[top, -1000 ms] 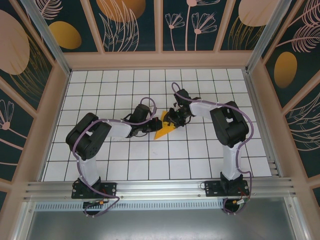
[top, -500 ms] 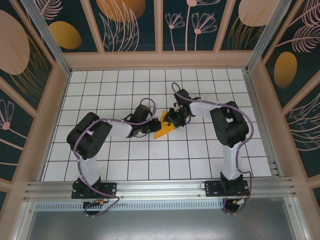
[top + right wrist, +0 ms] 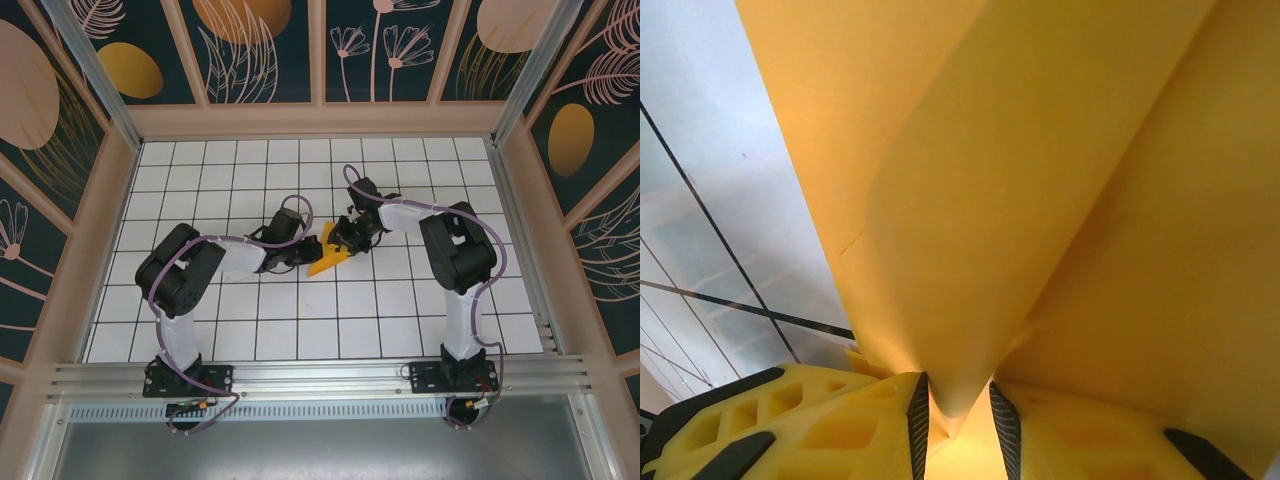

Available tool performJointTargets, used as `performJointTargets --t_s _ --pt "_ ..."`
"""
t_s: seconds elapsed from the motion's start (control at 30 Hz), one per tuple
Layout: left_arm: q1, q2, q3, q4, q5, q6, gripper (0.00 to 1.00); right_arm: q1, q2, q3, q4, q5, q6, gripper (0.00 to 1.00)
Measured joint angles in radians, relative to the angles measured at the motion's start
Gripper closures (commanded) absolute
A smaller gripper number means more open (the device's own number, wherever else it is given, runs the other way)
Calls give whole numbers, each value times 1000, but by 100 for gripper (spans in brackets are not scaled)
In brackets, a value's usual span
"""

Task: Fold a paper plane with a square sheet of paper (pick it up from the middle)
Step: Fourth fold the wing at the center of the table.

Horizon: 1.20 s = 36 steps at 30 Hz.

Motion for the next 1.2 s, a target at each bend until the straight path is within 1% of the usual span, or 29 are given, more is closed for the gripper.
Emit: performJointTargets --t_s 0.2,0.33,0.43,0.57,0.63,0.8,1.07,1.2 --pt "0 3 16 -26 -3 1 99 0 -35 -11 20 4 -8 68" --pt "0 6 30 -50 -5 4 100 -20 -89 -56 54 32 -35 69" --pt "0 6 33 -56 -5 6 100 -40 -158 -92 91 34 -69 76" --pt "-1 6 34 -59 -9 8 100 -43 -208 -122 161 0 -119 91" --pt "-2 6 37 -64 -14 8 100 -42 -204 -128 187 -21 -138 95" --pt "-6 6 42 -74 -23 8 100 -39 -163 -130 233 -72 -176 97" --pt "-6 6 45 -81 -24 7 100 -24 -93 -134 257 -123 -226 97" --pt "-6 7 45 -82 -25 7 100 -23 -56 -134 256 -128 -246 97"
